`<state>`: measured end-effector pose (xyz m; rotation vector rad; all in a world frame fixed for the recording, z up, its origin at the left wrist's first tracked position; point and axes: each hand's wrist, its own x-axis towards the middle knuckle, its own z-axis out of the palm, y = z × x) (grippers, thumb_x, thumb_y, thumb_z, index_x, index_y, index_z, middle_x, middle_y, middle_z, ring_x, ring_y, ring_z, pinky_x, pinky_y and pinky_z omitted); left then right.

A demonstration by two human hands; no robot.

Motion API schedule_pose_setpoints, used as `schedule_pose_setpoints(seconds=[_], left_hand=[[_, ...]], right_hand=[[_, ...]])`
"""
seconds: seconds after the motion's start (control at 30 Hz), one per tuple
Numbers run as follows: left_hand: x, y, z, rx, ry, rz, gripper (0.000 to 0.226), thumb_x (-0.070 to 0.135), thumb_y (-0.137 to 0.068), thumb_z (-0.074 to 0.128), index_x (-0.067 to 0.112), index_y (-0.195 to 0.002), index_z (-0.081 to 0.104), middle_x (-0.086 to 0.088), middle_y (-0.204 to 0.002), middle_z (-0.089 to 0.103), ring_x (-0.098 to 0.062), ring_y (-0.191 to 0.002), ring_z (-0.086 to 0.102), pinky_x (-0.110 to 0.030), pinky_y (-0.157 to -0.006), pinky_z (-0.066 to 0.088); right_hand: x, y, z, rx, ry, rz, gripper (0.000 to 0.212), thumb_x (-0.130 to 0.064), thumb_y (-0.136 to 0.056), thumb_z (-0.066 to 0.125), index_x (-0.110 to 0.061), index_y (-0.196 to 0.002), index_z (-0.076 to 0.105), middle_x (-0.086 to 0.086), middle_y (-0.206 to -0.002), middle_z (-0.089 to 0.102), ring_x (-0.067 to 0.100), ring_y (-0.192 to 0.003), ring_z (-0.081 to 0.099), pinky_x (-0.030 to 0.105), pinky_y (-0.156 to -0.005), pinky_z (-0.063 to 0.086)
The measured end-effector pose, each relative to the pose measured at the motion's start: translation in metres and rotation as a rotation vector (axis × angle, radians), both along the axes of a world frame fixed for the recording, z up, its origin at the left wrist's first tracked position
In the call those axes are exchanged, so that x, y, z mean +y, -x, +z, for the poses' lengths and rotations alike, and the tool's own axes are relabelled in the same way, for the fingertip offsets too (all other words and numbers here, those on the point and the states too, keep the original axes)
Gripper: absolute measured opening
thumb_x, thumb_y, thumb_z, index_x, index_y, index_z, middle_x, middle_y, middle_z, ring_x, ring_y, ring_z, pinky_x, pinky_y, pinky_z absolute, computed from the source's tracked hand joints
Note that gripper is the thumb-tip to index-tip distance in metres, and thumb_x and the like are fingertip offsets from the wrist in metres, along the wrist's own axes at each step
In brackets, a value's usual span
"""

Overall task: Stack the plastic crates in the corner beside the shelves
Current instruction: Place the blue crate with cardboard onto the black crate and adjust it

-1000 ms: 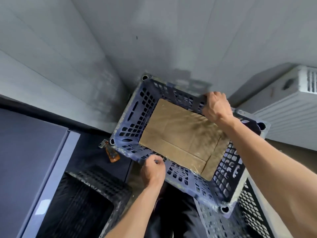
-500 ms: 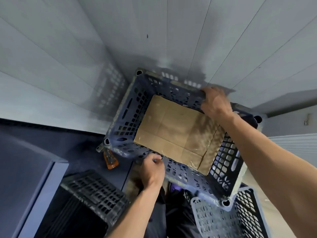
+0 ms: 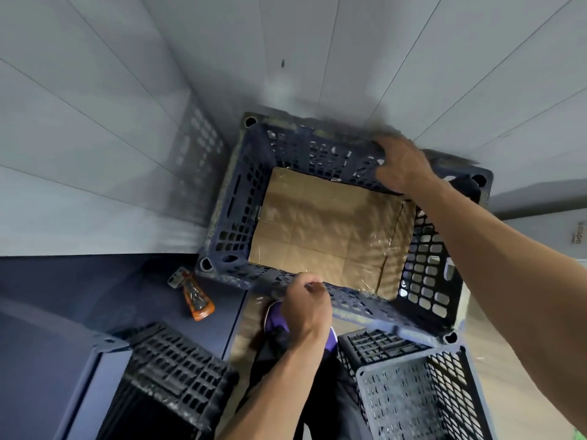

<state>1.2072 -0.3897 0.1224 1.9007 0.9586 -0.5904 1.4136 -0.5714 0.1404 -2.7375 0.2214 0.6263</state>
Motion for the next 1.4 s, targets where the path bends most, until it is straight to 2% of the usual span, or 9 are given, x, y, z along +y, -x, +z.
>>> schedule_pose_setpoints(seconds=[0.2, 0.3, 0.47, 0.63, 0.73, 0.87, 1.07, 1.23, 1.4], left_hand=[[0.0, 0.005, 0.004, -0.136, -0.032, -0.076, 0.025, 0.003, -0.086, 0.056, 0.022, -0.089, 0.073, 0.005, -0.088, 0.071, -0.015, -0.081, 0.066, -0.029, -0.075, 0.053], [0.001, 0.012, 0.001, -0.241, -0.115, -0.114, 0.03, -0.005, -0.083, 0.057, 0.02, -0.086, 0.074, 0.0, -0.087, 0.064, -0.009, -0.074, 0.059, -0.009, -0.062, 0.043], [-0.005, 0.017, -0.002, -0.168, -0.139, -0.248, 0.037, -0.006, -0.087, 0.053, 0.026, -0.096, 0.071, 0.003, -0.099, 0.052, -0.016, -0.091, 0.052, -0.019, -0.069, 0.041], [-0.018, 0.026, -0.01, -0.146, -0.135, -0.326, 0.036, -0.004, -0.089, 0.054, 0.027, -0.099, 0.069, 0.006, -0.106, 0.049, -0.019, -0.103, 0.051, -0.007, -0.067, 0.033], [-0.018, 0.025, -0.014, -0.126, -0.185, -0.37, 0.033, 0.003, -0.089, 0.056, 0.031, -0.101, 0.067, 0.008, -0.109, 0.049, -0.019, -0.103, 0.049, -0.011, -0.066, 0.033], [-0.01, 0.022, -0.008, -0.102, -0.193, -0.503, 0.021, 0.014, -0.091, 0.06, 0.029, -0.105, 0.064, 0.006, -0.118, 0.048, -0.02, -0.105, 0.056, -0.028, -0.086, 0.048], [-0.011, 0.012, 0.01, -0.07, -0.344, -0.588, 0.02, 0.026, -0.094, 0.063, 0.027, -0.113, 0.059, 0.002, -0.12, 0.043, -0.02, -0.086, 0.064, -0.02, -0.053, 0.034], [-0.008, -0.005, 0.017, -0.081, -0.427, -0.604, 0.018, 0.026, -0.096, 0.061, 0.028, -0.113, 0.059, -0.001, -0.128, 0.047, -0.023, -0.094, 0.058, -0.024, -0.063, 0.036], [0.032, -0.029, 0.006, -0.134, -0.612, -0.679, 0.035, 0.03, -0.093, 0.061, 0.025, -0.127, 0.056, -0.009, -0.136, 0.045, -0.03, -0.126, 0.041, -0.041, -0.095, 0.046]], right_hand=[[0.001, -0.011, -0.001, -0.035, -0.013, 0.002, 0.072, 0.002, -0.079, 0.053, -0.02, -0.148, 0.05, 0.014, -0.148, 0.05, 0.037, -0.133, 0.046, 0.046, -0.107, 0.042], [0.004, -0.015, -0.004, -0.069, -0.036, 0.007, 0.071, 0.004, -0.078, 0.053, -0.018, -0.145, 0.054, 0.014, -0.146, 0.051, 0.036, -0.132, 0.047, 0.044, -0.108, 0.042], [0.002, -0.011, -0.012, -0.085, -0.032, -0.005, 0.068, 0.003, -0.079, 0.054, -0.014, -0.145, 0.054, 0.014, -0.145, 0.052, 0.037, -0.129, 0.05, 0.047, -0.107, 0.044], [-0.015, -0.004, -0.023, -0.026, -0.023, 0.003, 0.069, -0.005, -0.081, 0.056, -0.014, -0.149, 0.048, 0.013, -0.149, 0.047, 0.037, -0.133, 0.046, 0.047, -0.107, 0.044], [-0.016, 0.0, -0.027, -0.035, -0.041, 0.025, 0.073, -0.01, -0.083, 0.059, -0.013, -0.154, 0.04, 0.011, -0.157, 0.038, 0.034, -0.14, 0.039, 0.045, -0.113, 0.039], [-0.018, 0.024, -0.03, -0.046, -0.024, 0.039, 0.077, -0.009, -0.092, 0.06, -0.013, -0.16, 0.025, 0.006, -0.168, 0.018, 0.028, -0.153, 0.018, 0.046, -0.121, 0.026], [-0.019, 0.077, -0.021, 0.063, -0.04, 0.007, 0.076, -0.004, -0.088, 0.057, -0.018, -0.159, 0.031, 0.005, -0.167, 0.022, 0.028, -0.153, 0.022, 0.045, -0.123, 0.025], [-0.028, 0.135, -0.013, 0.157, -0.069, 0.013, 0.062, -0.013, -0.091, 0.057, -0.016, -0.151, 0.044, 0.009, -0.158, 0.039, 0.031, -0.141, 0.04, 0.047, -0.115, 0.038], [-0.047, 0.186, -0.016, 0.156, -0.058, -0.043, 0.056, -0.018, -0.094, 0.055, -0.019, -0.149, 0.047, 0.013, -0.146, 0.048, 0.035, -0.132, 0.043, 0.045, -0.107, 0.042]])
